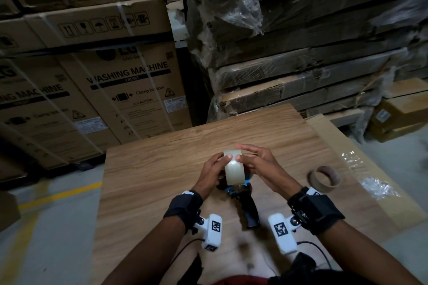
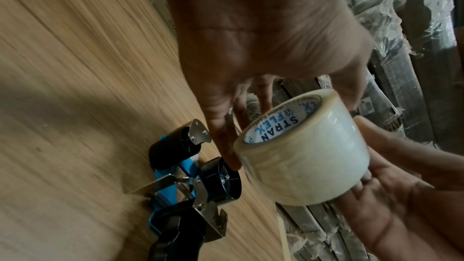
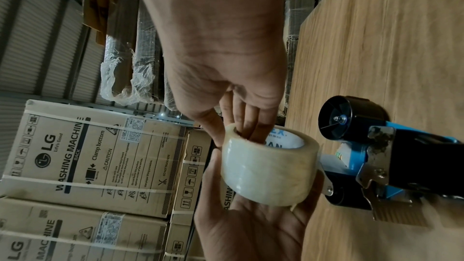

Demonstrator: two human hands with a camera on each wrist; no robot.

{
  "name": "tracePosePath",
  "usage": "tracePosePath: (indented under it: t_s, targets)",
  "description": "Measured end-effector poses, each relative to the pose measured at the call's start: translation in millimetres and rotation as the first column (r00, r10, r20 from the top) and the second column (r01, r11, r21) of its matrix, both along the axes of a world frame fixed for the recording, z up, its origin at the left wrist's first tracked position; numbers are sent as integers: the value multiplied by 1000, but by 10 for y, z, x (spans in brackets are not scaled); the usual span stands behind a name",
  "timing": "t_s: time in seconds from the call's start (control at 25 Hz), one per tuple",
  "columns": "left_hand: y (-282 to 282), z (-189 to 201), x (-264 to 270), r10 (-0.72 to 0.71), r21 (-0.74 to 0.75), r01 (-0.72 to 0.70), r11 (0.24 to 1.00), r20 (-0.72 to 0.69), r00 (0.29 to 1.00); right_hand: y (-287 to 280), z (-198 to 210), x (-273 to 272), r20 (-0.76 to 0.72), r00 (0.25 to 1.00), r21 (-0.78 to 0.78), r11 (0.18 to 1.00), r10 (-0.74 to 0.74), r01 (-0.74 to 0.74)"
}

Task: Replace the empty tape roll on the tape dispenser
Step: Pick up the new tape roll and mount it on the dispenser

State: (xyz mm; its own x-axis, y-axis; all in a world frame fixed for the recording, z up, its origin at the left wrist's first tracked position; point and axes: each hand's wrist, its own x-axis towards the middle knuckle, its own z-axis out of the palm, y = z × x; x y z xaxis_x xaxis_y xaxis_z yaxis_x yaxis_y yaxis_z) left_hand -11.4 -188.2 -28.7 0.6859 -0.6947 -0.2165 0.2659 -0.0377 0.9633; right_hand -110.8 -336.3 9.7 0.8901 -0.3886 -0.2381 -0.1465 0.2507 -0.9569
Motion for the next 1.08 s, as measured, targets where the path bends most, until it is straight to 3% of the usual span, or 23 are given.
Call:
tracePosePath:
  t_s: [0.2, 0.52, 0.64, 0.8, 1.08]
  targets:
    - [36, -48, 49, -72, -32, 72, 997, -2, 997, -31, -62, 51, -28, 995, 18, 995, -99, 99]
    - [-31, 76, -27, -36, 41, 40, 998, -95, 995, -20, 26, 26, 34, 999, -1, 1000, 14, -14]
    - [-26, 66, -25, -32, 4, 32, 999, -66, 997, -36, 1, 43, 13, 999, -7, 999, -43, 43]
    - [27, 72, 9, -130, -40, 129, 991, -19, 991, -64, -82, 50, -15, 992, -21, 992, -127, 127]
    - [-17, 154, -58, -43, 17, 46, 999, -123, 991, -79, -99, 24, 4, 998, -27, 998, -63, 63]
